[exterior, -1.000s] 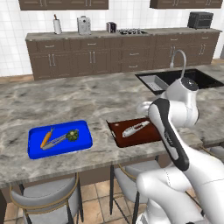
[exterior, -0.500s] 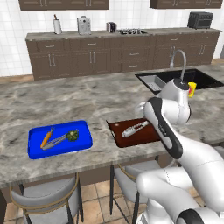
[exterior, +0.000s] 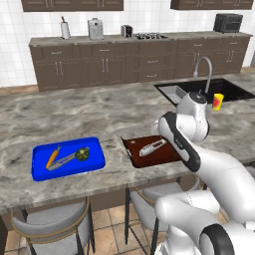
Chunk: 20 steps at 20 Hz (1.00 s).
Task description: Gather the broccoli and carrot from the fridge and place them on a tray on the dining counter. Then gather the fish and chicken drumstick from the fridge and place them on the other tray.
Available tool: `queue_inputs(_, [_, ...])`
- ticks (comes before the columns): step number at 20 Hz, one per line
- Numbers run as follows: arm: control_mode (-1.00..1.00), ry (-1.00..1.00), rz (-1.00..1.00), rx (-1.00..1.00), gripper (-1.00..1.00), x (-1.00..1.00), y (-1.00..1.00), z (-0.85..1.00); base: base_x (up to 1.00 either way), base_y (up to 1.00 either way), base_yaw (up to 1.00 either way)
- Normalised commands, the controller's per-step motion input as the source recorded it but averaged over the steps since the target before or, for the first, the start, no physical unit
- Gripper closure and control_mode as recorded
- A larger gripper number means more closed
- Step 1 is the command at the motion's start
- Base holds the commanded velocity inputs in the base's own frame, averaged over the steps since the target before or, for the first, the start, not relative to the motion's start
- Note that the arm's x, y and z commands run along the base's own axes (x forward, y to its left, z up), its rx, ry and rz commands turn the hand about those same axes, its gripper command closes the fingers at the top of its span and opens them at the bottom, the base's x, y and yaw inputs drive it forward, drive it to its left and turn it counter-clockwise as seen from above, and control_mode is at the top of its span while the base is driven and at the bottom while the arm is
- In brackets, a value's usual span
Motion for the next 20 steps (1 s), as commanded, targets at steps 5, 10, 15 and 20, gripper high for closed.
queue_inputs(5, [-1.00,0.01,0.00,-0.04,1.00,0.18,0.00,-0.35,0.00,0.00,0.00])
queue_inputs(10, [-1.00,0.00,0.00,-0.05,1.00,0.22,0.00,-0.37,0.00,0.00,0.00])
queue_inputs(15, [-1.00,0.00,0.00,-0.03,1.00,0.22,0.00,-0.28,0.00,0.00,0.00])
queue_inputs(20, [-1.00,0.00,0.00,0.00,1.00,0.22,0.00,-0.17,0.00,0.00,0.00])
